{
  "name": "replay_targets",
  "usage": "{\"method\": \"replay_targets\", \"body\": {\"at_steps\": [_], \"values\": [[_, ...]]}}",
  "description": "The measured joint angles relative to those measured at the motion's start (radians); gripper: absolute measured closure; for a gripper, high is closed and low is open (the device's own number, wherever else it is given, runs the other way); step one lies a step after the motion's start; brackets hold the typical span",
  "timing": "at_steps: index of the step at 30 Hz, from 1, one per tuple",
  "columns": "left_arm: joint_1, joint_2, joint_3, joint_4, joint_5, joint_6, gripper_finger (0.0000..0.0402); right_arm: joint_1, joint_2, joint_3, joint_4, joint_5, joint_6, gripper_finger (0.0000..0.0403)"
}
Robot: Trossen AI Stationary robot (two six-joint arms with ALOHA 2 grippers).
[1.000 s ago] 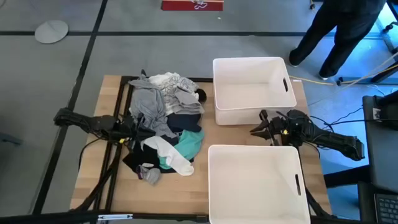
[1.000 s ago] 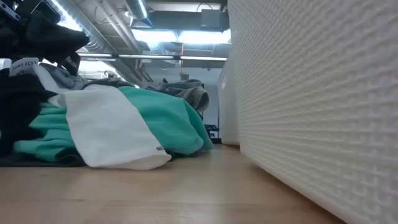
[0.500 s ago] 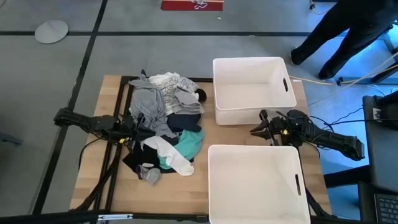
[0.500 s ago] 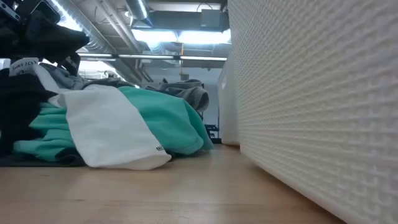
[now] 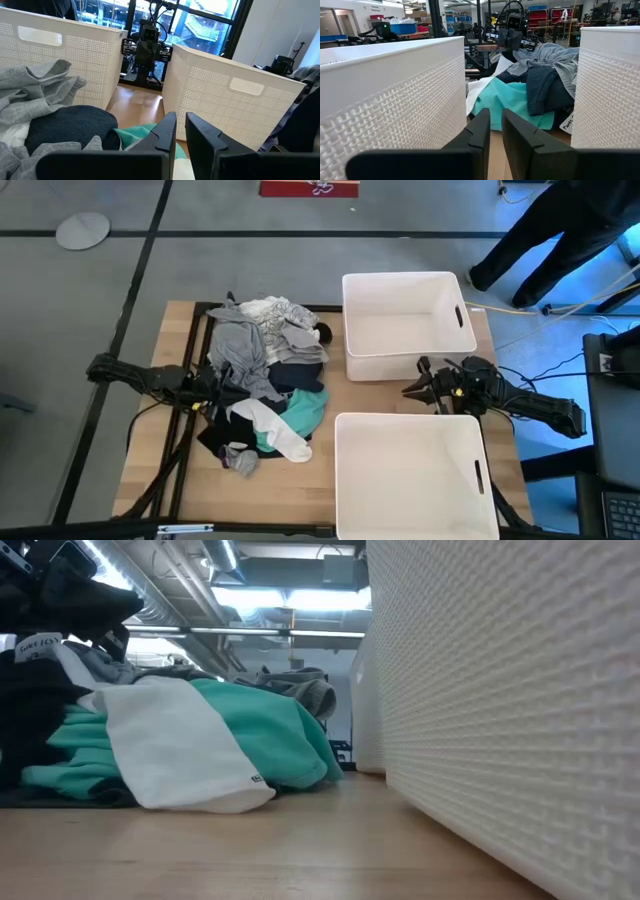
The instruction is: Sort clothes
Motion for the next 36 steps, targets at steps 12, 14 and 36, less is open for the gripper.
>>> {"method": "replay_targets", "body": {"at_steps": [12,14,36], "values": [[0.0,0.0,0.0,0.0,0.0,0.0,0.037,0.0,0.0,0.0,0.0,0.0,0.0,0.0352],[0.0,0.0,0.0,0.0,0.0,0.0,0.037,0.0,0.0,0.0,0.0,0.0,0.0,0.0352],[0.0,0.0,0.0,0.151,-0.029,-0.141,0.037,0.001,-0.001,0.0,0.021,0.031,0.096,0.0352]]}}
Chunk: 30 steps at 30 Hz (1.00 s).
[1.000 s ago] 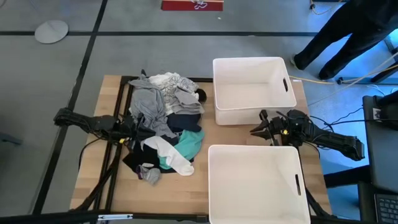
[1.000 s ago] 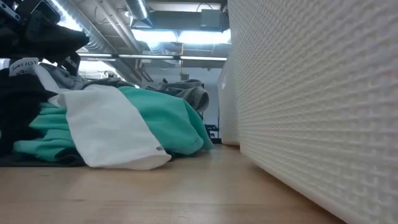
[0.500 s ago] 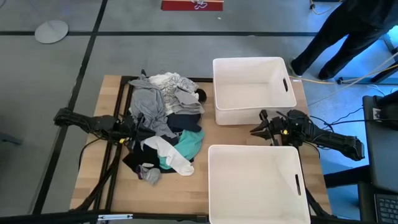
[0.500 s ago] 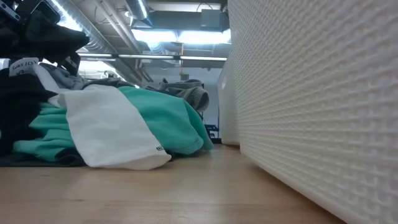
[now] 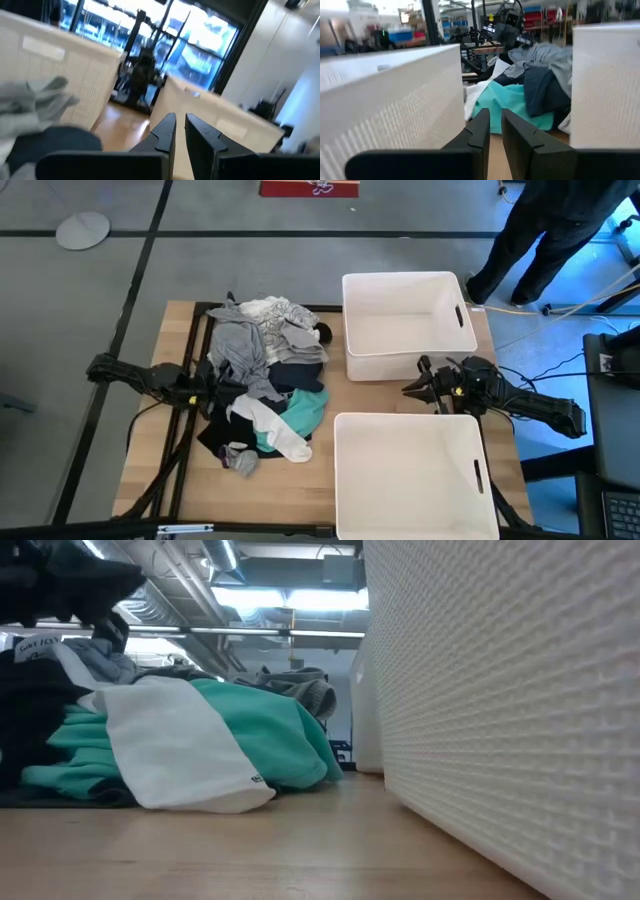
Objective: Sort clothes
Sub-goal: Put the gray shirt into the top white laundry bin
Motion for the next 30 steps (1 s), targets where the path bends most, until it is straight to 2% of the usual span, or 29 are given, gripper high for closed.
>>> {"method": "replay_targets", "body": {"at_steps": [6,12,16,21,27,30], "values": [[0.0,0.0,0.0,0.15,-0.011,0.119,0.037,0.0,0.0,0.0,0.006,0.011,0.139,0.0352],[0.0,0.005,0.064,0.186,-0.057,0.245,0.037,0.0,0.0,0.0,0.027,0.012,0.145,0.0352],[0.0,0.026,0.144,0.106,-0.096,0.298,0.037,-0.001,0.0,0.018,-0.003,0.005,0.143,0.0352],[0.0,0.071,0.226,-0.053,-0.189,0.282,0.037,-0.002,0.0,0.073,-0.02,-0.059,0.175,0.0352],[0.0,0.126,0.253,-0.081,-0.193,0.256,0.037,-0.002,0.001,0.127,-0.046,-0.125,0.352,0.0352],[0.0,0.14,0.256,-0.08,-0.201,0.265,0.037,-0.001,0.0,0.167,-0.045,-0.097,0.375,0.0352]]}}
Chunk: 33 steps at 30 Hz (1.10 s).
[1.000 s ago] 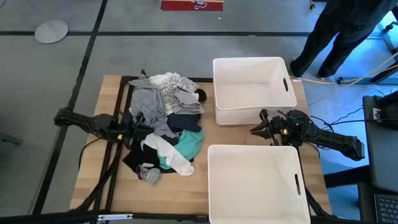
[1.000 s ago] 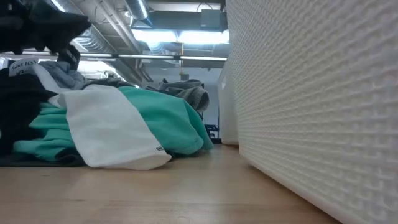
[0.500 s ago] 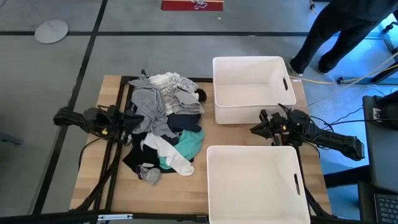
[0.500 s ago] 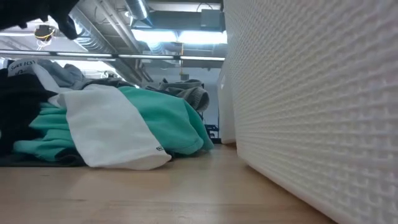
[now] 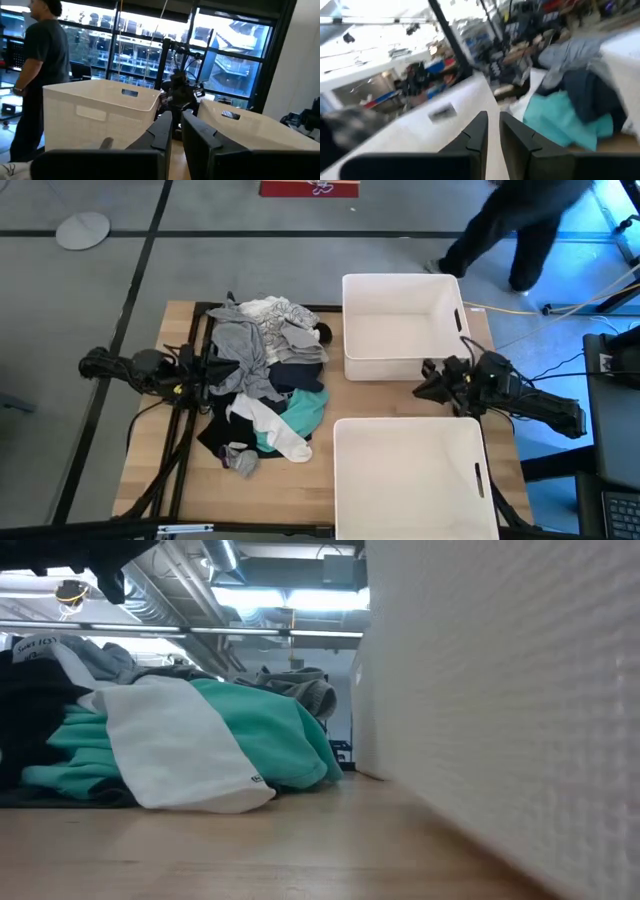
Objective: Sort clothes
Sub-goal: Put the gray shirt into the top white laundry bin
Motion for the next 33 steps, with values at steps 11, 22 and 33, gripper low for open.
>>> {"method": "replay_targets", "body": {"at_steps": [11,22,33], "values": [[0.0,0.015,0.005,0.0,-0.123,0.021,0.037,0.0,0.0,0.146,0.003,0.187,-0.247,0.0352],[0.028,0.296,0.275,-0.332,-0.256,-0.028,0.037,0.0,0.0,0.162,-0.007,0.324,-0.365,0.0352],[0.13,0.458,0.504,-0.492,-0.269,0.026,0.0362,0.0,0.0,0.162,-0.025,0.399,-0.409,0.0352]]}}
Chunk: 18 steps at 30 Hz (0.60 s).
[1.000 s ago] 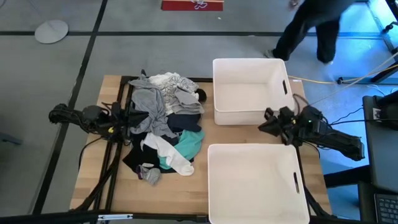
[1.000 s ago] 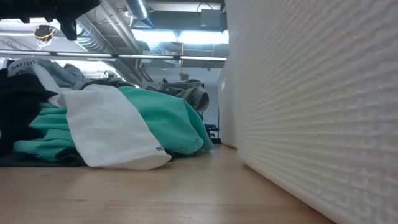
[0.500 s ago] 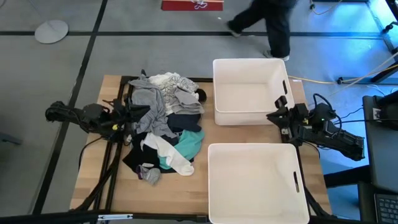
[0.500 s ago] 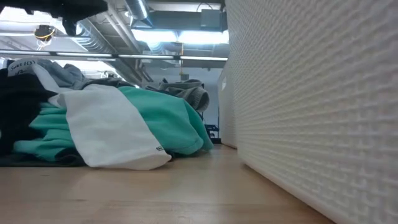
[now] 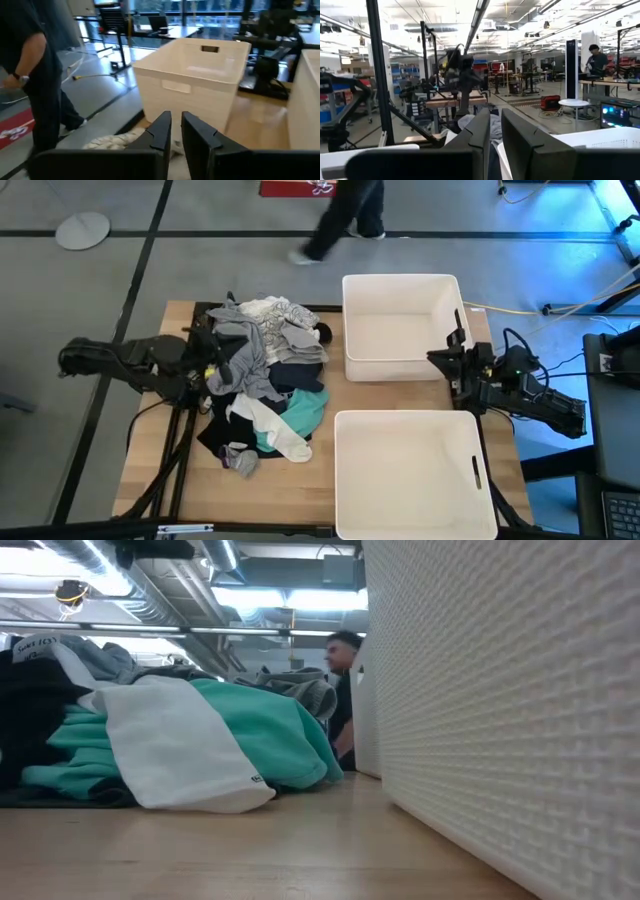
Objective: Sort clothes
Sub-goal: Put the gray shirt into the top white laundry bin
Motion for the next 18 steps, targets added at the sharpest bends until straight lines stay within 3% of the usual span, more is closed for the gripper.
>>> {"method": "replay_targets", "body": {"at_steps": [8,13,18], "values": [[0.073,0.039,0.083,-0.106,0.001,-0.029,0.0248,0.0,0.0,0.0,-0.049,0.0,-0.014,0.0352],[0.103,0.075,0.155,-0.268,0.031,-0.151,0.0179,0.0,0.0,0.0,-0.051,0.0,-0.014,0.0352],[0.125,0.123,0.194,-0.433,0.098,-0.313,0.014,0.0,0.0,0.0,-0.061,0.0,-0.033,0.0352]]}}
